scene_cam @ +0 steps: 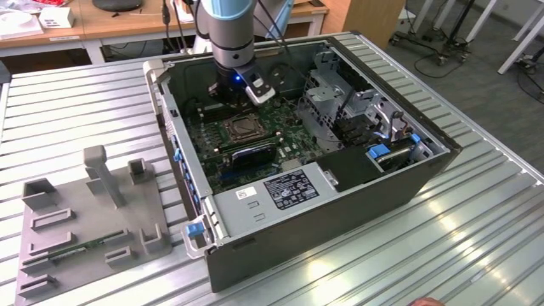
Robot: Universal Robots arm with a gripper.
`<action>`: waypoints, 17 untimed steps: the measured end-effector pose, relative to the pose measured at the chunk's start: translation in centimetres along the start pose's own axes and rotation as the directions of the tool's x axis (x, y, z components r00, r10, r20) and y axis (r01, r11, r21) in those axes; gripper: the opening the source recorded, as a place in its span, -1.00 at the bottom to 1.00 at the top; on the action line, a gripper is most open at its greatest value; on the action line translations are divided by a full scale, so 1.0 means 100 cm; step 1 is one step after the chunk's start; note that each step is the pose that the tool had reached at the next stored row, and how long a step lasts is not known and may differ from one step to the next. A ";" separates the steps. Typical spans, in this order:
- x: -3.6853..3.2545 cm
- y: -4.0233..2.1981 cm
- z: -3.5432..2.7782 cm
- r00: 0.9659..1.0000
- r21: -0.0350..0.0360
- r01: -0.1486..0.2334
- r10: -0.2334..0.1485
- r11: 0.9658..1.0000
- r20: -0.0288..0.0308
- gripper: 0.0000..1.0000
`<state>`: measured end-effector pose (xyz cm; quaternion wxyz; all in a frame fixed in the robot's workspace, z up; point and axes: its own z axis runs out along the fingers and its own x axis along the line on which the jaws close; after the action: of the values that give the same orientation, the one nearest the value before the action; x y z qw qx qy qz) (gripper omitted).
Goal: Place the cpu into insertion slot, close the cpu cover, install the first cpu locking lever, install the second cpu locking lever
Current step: 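Install the first cpu locking lever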
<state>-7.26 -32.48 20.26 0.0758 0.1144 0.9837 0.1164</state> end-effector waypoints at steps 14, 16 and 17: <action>-0.0046 0.0048 0.0041 1.000 0.003 0.001 -0.001 1.000 0.001 -0.79; -0.0050 0.0052 0.0046 1.000 0.003 0.001 -0.001 1.000 0.001 -0.79; -0.0052 0.0053 0.0048 1.000 0.003 0.001 -0.001 1.000 0.001 -0.79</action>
<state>-6.56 -32.01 19.99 0.0761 0.1142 0.9839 0.1147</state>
